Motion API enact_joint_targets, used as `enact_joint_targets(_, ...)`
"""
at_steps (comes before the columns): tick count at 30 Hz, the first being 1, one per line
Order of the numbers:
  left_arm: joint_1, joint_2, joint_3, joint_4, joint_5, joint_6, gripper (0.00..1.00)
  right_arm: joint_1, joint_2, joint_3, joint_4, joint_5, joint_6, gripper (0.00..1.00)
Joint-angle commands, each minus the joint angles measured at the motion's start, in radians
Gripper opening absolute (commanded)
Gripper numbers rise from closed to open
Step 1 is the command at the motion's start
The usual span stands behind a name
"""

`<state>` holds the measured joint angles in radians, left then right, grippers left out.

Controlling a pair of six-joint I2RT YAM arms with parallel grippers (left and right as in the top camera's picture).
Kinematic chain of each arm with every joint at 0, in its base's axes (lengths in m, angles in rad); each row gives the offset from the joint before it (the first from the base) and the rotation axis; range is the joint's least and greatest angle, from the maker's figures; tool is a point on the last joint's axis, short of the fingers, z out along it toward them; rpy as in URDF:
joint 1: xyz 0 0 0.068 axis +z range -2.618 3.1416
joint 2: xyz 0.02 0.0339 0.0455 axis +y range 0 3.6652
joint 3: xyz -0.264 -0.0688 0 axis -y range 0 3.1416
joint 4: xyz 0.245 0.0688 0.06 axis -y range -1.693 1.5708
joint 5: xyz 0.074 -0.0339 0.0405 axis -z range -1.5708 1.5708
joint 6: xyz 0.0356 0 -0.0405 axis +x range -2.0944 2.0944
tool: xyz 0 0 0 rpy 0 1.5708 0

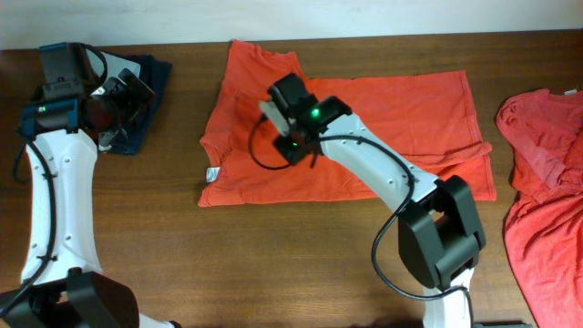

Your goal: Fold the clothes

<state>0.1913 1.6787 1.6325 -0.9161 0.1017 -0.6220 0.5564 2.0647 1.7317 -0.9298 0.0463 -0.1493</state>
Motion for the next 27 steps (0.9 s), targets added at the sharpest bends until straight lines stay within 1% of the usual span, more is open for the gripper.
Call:
enact_joint_targets(1, 0.003, 0.016, 0.018, 0.002, 0.007, -0.006, 0.99, -0.055, -0.011, 0.006, -0.106, 0.070, 0.037, 0.29)
enact_joint_targets(3, 0.003, 0.016, 0.018, 0.002, 0.007, -0.006, 1.00, -0.089, -0.011, 0.006, -0.187, 0.069, 0.078, 0.16)
enact_joint_targets(4, 0.003, 0.016, 0.018, 0.002, 0.007, -0.006, 0.99, -0.106, -0.011, 0.006, -0.216, 0.065, 0.098, 0.11)
enact_joint_targets(5, 0.003, 0.016, 0.018, 0.002, 0.007, -0.006, 0.99, -0.128, -0.011, 0.006, -0.241, 0.058, 0.121, 0.06)
enact_joint_targets(6, 0.003, 0.016, 0.018, 0.002, 0.007, -0.006, 0.99, -0.147, -0.011, 0.005, -0.256, 0.043, 0.137, 0.05)
enact_joint_targets(13, 0.003, 0.016, 0.018, 0.002, 0.007, -0.006, 0.99, -0.271, -0.011, -0.027, -0.290, -0.167, 0.144, 0.04)
enact_joint_targets(21, 0.003, 0.016, 0.018, 0.002, 0.007, -0.006, 0.99, -0.342, -0.011, -0.137, -0.270, -0.174, 0.158, 0.04)
enact_joint_targets(27, 0.003, 0.016, 0.018, 0.002, 0.007, -0.006, 0.99, -0.343, -0.011, -0.240, -0.157, -0.174, 0.158, 0.04)
